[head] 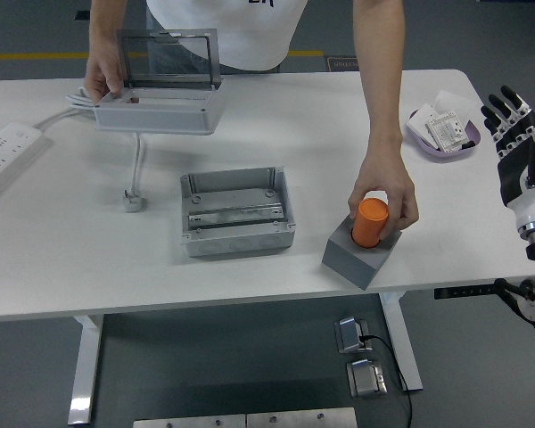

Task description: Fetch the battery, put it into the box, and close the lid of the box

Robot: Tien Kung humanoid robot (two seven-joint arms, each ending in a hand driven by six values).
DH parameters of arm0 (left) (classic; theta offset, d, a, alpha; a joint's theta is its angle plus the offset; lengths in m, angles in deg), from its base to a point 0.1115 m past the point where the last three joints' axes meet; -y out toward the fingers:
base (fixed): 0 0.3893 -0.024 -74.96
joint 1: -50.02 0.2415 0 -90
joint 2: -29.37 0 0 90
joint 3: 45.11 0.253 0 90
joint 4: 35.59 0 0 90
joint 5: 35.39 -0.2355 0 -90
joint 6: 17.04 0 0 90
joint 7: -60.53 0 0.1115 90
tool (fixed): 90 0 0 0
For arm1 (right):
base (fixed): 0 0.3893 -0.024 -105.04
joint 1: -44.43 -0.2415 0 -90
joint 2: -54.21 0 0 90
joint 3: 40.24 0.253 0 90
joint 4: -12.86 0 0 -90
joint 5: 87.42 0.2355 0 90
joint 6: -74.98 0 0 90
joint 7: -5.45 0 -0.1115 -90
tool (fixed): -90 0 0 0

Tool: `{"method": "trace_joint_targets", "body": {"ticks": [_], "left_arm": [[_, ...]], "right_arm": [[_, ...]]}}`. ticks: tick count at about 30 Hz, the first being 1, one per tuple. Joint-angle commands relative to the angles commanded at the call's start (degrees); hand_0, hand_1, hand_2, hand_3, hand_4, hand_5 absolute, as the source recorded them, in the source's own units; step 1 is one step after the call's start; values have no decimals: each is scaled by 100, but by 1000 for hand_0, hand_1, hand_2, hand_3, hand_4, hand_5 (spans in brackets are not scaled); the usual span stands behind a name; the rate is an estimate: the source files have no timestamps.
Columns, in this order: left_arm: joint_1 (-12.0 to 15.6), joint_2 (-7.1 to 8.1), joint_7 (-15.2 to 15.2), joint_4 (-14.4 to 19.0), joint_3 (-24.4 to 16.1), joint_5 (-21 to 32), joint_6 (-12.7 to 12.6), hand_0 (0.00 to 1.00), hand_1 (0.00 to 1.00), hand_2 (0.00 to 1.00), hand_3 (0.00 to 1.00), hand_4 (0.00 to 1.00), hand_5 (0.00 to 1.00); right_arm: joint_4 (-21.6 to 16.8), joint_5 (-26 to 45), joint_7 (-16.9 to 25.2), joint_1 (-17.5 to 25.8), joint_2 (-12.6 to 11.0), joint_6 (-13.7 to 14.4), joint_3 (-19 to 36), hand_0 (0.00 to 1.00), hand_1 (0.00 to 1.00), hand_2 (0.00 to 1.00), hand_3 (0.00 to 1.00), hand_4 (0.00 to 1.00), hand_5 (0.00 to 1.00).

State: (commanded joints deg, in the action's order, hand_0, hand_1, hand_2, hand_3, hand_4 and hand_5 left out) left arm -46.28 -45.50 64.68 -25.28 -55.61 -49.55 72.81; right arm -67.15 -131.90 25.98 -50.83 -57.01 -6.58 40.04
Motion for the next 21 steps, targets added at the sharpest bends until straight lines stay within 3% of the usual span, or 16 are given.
{"method": "trace_joint_targets", "body": {"ticks": [14, 17, 21], "left_arm": [[1, -29, 53, 0, -306, -295, -5, 732, 754, 754, 767, 623, 427], [1, -30, 64, 0, -350, -341, -5, 733, 753, 754, 766, 622, 427], [-3, -31, 50, 0, -285, -277, -4, 733, 754, 755, 767, 622, 429]], "right_arm": [[7, 12, 51, 41, 51, 26, 27, 992, 876, 877, 868, 998, 998], [-23, -61, 230, 46, 67, 229, -82, 992, 876, 876, 868, 998, 998], [-116, -316, 648, 94, 124, 716, -357, 992, 876, 876, 868, 998, 998]]}}
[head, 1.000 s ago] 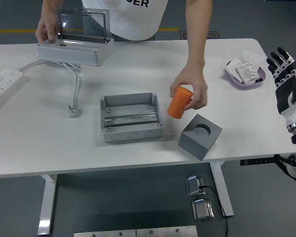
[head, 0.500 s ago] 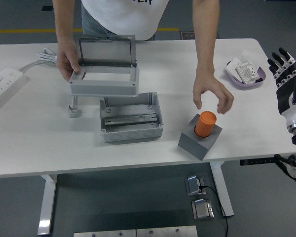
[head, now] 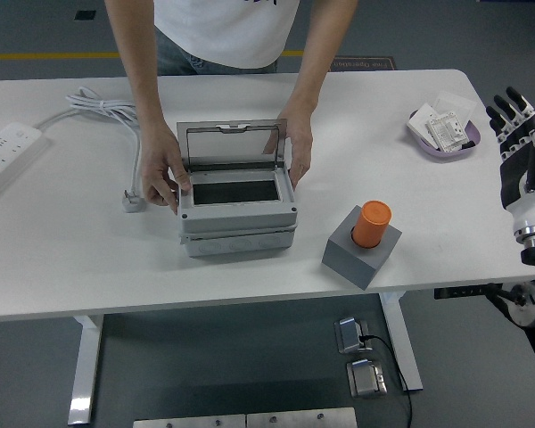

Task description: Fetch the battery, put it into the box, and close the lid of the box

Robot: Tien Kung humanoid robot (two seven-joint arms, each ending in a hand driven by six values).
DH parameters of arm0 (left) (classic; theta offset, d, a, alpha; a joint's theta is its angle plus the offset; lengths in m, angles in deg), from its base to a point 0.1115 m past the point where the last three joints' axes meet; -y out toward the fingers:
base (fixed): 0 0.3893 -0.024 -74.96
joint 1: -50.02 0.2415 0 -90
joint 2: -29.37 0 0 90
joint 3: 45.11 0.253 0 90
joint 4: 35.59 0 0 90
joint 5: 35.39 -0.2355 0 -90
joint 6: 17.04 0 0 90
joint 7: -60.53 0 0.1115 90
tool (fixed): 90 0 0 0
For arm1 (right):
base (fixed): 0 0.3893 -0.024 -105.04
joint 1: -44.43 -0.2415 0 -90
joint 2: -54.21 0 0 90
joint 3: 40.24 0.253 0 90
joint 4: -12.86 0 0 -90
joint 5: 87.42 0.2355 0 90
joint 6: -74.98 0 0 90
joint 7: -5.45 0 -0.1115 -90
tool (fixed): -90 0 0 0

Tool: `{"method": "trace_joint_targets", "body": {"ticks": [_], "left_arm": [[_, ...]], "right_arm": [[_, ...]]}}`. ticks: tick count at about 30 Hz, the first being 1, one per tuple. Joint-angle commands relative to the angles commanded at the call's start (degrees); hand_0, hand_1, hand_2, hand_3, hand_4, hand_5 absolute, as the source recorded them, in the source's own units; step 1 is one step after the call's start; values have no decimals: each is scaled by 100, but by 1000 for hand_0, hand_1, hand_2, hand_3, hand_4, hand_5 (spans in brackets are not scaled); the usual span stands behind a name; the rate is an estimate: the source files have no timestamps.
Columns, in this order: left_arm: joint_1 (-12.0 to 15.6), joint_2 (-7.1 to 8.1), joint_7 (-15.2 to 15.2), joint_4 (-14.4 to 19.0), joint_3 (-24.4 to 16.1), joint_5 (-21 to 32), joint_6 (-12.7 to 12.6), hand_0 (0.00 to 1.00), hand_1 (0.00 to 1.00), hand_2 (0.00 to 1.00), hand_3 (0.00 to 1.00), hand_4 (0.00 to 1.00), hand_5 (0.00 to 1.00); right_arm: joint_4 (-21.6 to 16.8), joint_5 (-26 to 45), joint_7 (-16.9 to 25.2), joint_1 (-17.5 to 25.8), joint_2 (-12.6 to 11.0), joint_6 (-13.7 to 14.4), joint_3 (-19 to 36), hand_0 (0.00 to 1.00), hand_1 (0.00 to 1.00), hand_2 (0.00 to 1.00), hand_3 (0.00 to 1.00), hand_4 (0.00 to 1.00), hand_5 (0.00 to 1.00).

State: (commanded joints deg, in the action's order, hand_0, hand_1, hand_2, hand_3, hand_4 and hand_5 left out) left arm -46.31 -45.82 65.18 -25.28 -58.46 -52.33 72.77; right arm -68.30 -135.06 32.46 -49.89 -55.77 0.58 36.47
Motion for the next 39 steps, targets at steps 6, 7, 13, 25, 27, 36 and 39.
{"method": "trace_joint_targets", "body": {"ticks": [6, 7, 13, 25, 27, 36, 39], "left_arm": [[3, 0, 15, 0, -51, -58, 2, 733, 754, 755, 765, 621, 429], [5, 1, 18, 0, -60, -68, 2, 733, 754, 755, 765, 621, 429], [8, -2, 27, 0, -92, -103, 1, 733, 754, 755, 765, 621, 431], [-18, -39, -55, 0, 334, 289, 3, 733, 755, 756, 767, 619, 431], [-14, -39, -44, 0, 299, 255, 3, 733, 755, 756, 767, 619, 431], [-3, -46, -40, 0, 325, 282, 4, 735, 755, 755, 767, 619, 432], [-1, -49, -51, 0, 379, 334, 4, 735, 755, 755, 767, 619, 432]], "right_arm": [[-208, -578, 30, 140, -1, 419, -516, 876, 790, 807, 848, 998, 976], [-231, -628, 20, 163, -7, 439, -607, 876, 790, 807, 848, 998, 976], [-158, -643, 16, 96, 17, 407, -1231, 798, 749, 783, 830, 949, 653], [484, -600, -133, -496, 156, 213, -1851, 805, 784, 790, 857, 853, 398], [524, -589, -132, -515, 179, 202, -1885, 805, 784, 790, 857, 853, 398], [539, -572, -148, -396, 171, 154, -1944, 811, 795, 785, 862, 854, 393], [483, -583, -158, -339, 150, 152, -1940, 811, 795, 785, 862, 854, 393]]}}
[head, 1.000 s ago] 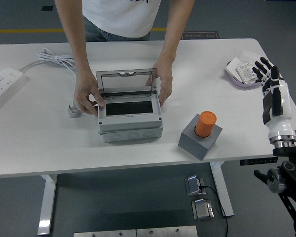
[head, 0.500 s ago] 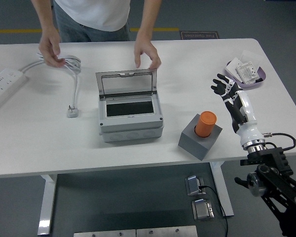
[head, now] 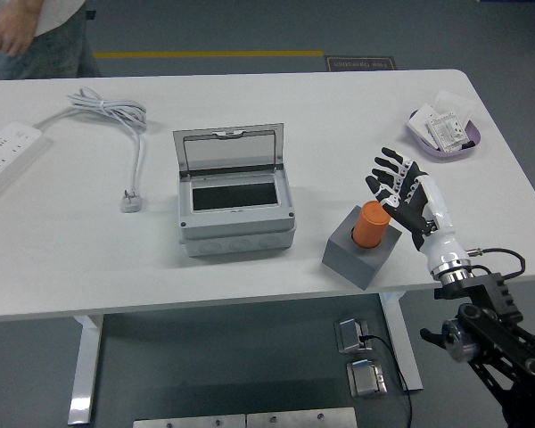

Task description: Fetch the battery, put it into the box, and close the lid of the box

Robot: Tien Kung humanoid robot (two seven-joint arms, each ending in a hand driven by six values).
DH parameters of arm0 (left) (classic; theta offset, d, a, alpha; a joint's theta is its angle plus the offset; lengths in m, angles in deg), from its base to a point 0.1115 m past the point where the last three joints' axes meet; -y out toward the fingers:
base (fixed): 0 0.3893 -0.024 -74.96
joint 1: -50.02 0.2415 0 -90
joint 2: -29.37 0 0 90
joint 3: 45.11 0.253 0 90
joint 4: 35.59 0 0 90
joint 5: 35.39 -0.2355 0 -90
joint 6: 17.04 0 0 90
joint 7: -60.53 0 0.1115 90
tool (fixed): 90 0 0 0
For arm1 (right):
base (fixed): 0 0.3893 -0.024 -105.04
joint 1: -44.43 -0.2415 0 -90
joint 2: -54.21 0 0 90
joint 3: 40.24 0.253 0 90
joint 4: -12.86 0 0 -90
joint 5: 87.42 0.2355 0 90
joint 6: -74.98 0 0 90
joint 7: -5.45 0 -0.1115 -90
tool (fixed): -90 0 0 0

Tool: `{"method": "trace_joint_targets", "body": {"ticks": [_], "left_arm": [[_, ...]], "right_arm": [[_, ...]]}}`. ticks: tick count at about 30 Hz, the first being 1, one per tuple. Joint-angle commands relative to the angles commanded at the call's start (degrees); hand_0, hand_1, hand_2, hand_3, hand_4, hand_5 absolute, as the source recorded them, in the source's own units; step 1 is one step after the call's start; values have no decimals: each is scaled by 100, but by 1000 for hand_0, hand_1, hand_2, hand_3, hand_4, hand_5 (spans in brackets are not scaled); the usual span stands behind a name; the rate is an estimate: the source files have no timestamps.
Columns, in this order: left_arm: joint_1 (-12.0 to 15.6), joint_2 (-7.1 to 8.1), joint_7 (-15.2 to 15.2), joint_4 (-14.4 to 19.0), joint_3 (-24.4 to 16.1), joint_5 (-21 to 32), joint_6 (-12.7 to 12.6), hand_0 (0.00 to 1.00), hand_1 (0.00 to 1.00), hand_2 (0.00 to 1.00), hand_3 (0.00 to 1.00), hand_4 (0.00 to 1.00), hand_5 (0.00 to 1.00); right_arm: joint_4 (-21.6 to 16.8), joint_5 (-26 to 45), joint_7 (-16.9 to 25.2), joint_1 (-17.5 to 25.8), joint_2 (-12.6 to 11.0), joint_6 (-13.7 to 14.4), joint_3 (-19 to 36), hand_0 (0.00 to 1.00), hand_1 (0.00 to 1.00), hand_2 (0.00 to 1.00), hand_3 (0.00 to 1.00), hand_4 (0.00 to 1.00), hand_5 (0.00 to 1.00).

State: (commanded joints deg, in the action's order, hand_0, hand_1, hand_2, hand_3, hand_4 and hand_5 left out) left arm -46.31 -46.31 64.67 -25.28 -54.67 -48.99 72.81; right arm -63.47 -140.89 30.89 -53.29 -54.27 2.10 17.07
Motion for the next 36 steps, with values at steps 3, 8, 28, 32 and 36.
{"method": "trace_joint_targets", "body": {"ticks": [3, 8, 28, 32, 36], "left_arm": [[1, -1, -8, 0, 44, 43, 1, 735, 756, 755, 769, 618, 431], [2, -4, -38, 0, 208, 205, 3, 735, 756, 755, 769, 618, 431], [11, 8, -25, 0, 195, 188, 1, 736, 756, 752, 773, 617, 423], [0, 2, -36, 0, 242, 230, 2, 736, 756, 752, 773, 617, 423], [0, 1, -18, 0, 170, 154, 4, 736, 756, 751, 774, 617, 422]], "right_arm": [[-35, -3, -9, 42, -13, -4, -14, 810, 795, 779, 860, 855, 391], [-62, -51, -60, 121, -13, -37, 6, 810, 795, 779, 860, 855, 391], [-302, -403, -399, 525, -381, -122, 879, 815, 789, 770, 853, 893, 505], [-138, -340, -276, 288, -181, -94, 615, 815, 789, 770, 853, 893, 505], [-8, -265, -165, 125, -74, -61, 395, 813, 785, 769, 854, 885, 484]]}}
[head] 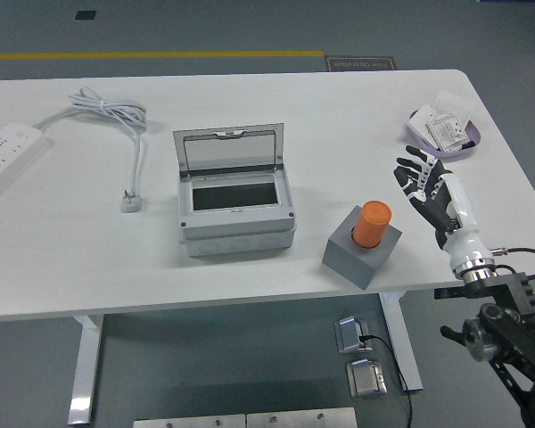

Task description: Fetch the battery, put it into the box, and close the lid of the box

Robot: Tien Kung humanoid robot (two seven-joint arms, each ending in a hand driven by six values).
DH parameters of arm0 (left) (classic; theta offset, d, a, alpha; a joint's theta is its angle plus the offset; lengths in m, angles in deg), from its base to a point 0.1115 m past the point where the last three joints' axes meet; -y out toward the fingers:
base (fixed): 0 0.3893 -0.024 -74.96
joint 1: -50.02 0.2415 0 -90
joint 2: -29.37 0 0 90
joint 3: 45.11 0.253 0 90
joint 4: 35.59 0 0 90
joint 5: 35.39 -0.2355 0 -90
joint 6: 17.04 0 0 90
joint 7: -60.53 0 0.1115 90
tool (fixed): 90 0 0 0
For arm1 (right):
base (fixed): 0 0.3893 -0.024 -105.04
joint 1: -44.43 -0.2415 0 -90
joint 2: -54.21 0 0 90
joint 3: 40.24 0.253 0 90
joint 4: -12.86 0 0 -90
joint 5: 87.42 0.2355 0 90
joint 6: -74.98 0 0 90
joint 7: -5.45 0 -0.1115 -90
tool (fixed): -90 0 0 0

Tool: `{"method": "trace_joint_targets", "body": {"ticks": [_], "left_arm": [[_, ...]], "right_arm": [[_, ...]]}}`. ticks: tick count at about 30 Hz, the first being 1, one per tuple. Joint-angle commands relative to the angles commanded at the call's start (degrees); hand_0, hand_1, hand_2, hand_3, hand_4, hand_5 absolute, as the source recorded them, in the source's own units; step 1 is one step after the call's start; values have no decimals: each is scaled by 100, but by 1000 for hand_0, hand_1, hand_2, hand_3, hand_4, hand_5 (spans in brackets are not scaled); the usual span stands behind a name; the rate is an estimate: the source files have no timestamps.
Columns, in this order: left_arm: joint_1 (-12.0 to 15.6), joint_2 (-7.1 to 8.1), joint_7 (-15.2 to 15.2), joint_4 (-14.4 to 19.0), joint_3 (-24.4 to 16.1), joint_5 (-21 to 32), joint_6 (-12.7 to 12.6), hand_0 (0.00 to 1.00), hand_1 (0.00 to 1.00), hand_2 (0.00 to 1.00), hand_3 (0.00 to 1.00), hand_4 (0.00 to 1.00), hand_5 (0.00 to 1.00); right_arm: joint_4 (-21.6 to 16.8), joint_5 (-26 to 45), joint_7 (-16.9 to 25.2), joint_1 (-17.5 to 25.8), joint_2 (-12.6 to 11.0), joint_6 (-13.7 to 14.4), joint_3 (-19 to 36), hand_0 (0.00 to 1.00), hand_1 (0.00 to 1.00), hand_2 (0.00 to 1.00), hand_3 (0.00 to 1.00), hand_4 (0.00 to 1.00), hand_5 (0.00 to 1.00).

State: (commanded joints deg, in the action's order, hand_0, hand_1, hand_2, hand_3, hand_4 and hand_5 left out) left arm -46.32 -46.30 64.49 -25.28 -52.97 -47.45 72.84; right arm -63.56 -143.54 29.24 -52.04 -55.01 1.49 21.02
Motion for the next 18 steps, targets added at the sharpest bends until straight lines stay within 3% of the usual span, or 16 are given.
{"method": "trace_joint_targets", "body": {"ticks": [10, 14, 15, 18], "left_arm": [[-5, -19, -5, 0, 64, 46, 1, 736, 757, 750, 773, 616, 419], [-17, -27, -33, 0, 218, 186, 1, 736, 757, 750, 773, 616, 419], [-20, -28, -58, 0, 330, 295, 0, 733, 757, 749, 770, 615, 418], [-31, -30, -119, 2, 627, 579, -4, 733, 757, 749, 770, 615, 418]], "right_arm": [[329, 168, 104, -247, 112, -8, -510, 792, 768, 752, 834, 877, 458], [440, 233, 113, -327, 142, -39, -717, 792, 768, 752, 834, 877, 458], [477, 259, 118, -354, 147, -49, -776, 742, 745, 730, 825, 880, 461], [557, 322, 138, -425, 149, -62, -915, 742, 745, 730, 825, 880, 461]]}}
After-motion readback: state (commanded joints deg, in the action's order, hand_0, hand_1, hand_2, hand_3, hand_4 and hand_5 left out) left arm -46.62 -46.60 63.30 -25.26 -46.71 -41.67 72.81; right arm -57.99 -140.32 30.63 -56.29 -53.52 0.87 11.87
